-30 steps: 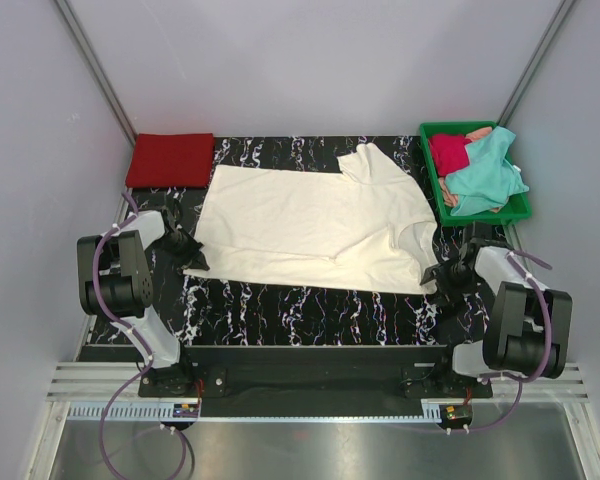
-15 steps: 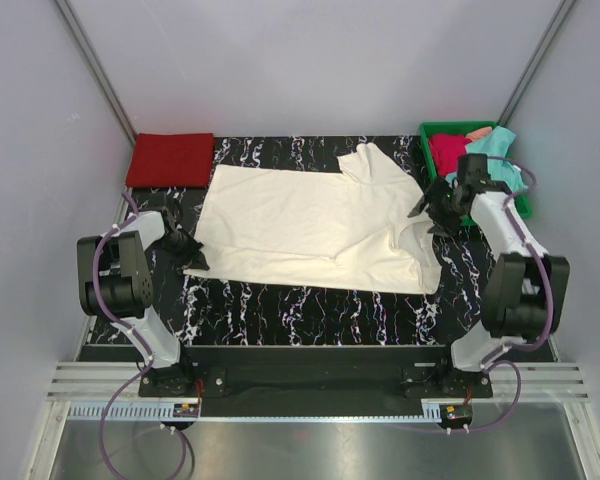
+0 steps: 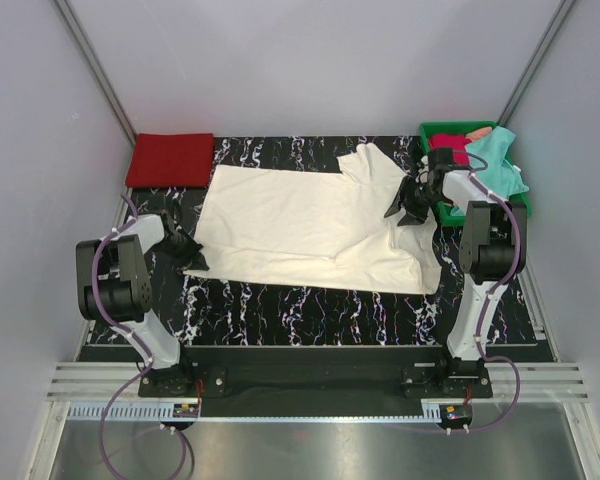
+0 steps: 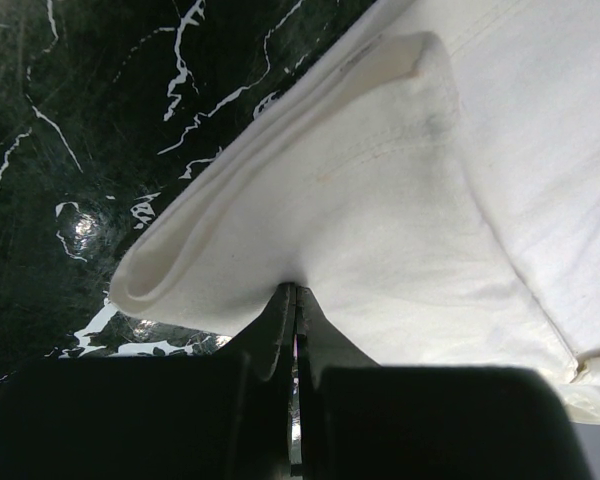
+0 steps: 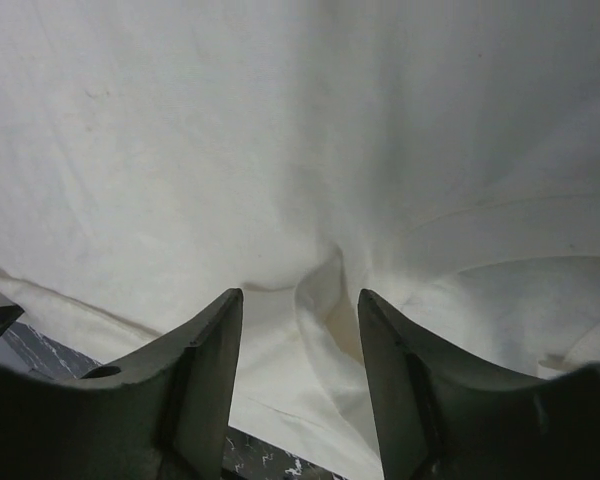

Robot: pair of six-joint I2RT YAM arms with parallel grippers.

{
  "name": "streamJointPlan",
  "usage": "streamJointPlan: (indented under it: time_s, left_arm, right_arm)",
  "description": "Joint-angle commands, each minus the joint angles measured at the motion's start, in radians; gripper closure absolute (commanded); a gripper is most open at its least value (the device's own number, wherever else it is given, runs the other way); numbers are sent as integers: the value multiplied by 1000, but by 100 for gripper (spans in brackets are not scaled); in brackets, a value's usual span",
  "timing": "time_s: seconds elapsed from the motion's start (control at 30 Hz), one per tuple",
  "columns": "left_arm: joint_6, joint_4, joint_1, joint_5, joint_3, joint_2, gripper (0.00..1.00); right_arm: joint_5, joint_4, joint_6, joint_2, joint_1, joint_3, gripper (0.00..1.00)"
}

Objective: Fold and stack the t-shirts
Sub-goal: Fold the tshirt

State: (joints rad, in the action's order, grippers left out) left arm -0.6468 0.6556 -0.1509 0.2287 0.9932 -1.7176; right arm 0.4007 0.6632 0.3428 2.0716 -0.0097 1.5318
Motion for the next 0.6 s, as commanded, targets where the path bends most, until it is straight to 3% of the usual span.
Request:
streamJointPlan:
  time_s: [0.0, 0.37, 0.43, 0.5, 0.53, 0.57]
  left_arm:
    - [16, -39, -7, -28, -24, 21, 100]
    - [16, -39, -9, -22, -4, 9, 100]
    - [18, -36, -9, -23, -5, 10, 100]
    - [19, -36, -9, -28, -7, 13, 100]
    - [19, -33, -9, -31, -10, 19, 100]
    - [19, -33, -10, -32, -14, 21, 100]
  right_arm:
    - [59, -4, -24, -2, 4, 51, 45]
    - [75, -11, -5, 57, 51, 68, 48]
    - [63, -7, -8, 65, 57, 77, 52]
    - [44, -8, -7, 56, 60, 82, 64]
    - [21, -11, -1, 48, 60, 82, 76]
    - [12, -14, 1, 27, 60, 80, 76]
